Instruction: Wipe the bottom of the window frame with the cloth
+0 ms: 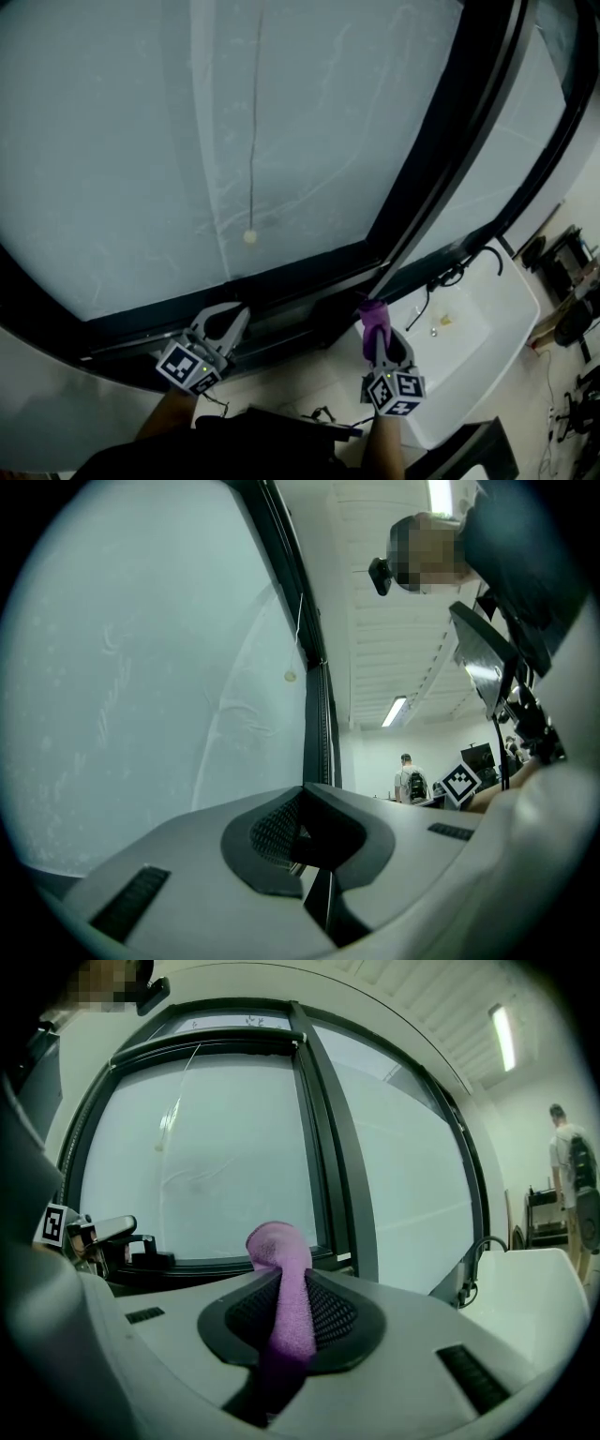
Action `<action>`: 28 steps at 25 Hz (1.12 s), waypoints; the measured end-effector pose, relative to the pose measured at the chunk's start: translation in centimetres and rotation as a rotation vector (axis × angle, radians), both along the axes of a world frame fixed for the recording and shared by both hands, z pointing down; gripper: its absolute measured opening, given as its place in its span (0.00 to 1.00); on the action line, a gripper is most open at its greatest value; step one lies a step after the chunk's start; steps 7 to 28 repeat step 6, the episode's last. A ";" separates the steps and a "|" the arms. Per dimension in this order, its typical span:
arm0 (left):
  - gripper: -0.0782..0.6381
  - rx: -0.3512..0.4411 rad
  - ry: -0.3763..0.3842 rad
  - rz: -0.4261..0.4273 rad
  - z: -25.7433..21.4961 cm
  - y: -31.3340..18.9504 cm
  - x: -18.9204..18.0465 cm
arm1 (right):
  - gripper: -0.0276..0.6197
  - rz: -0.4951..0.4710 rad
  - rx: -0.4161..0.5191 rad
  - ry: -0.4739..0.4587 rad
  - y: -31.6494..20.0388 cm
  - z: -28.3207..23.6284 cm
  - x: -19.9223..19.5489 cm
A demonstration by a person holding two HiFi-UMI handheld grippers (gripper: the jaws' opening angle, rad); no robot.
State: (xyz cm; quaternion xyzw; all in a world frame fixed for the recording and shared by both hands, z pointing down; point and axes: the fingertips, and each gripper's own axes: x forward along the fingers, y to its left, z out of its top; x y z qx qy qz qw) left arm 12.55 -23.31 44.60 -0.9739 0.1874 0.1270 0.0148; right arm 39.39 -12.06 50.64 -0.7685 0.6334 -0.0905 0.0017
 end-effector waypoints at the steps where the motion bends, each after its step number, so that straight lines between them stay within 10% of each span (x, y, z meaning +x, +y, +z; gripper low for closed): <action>1: 0.11 -0.002 -0.004 0.001 0.1 0.0 0.0 | 0.15 -0.001 0.000 -0.001 -0.1 0.2 0.0; 28: 0.11 0.025 -0.004 -0.007 0.0 0.0 0.1 | 0.15 -0.009 -0.008 -0.003 -0.4 0.8 0.0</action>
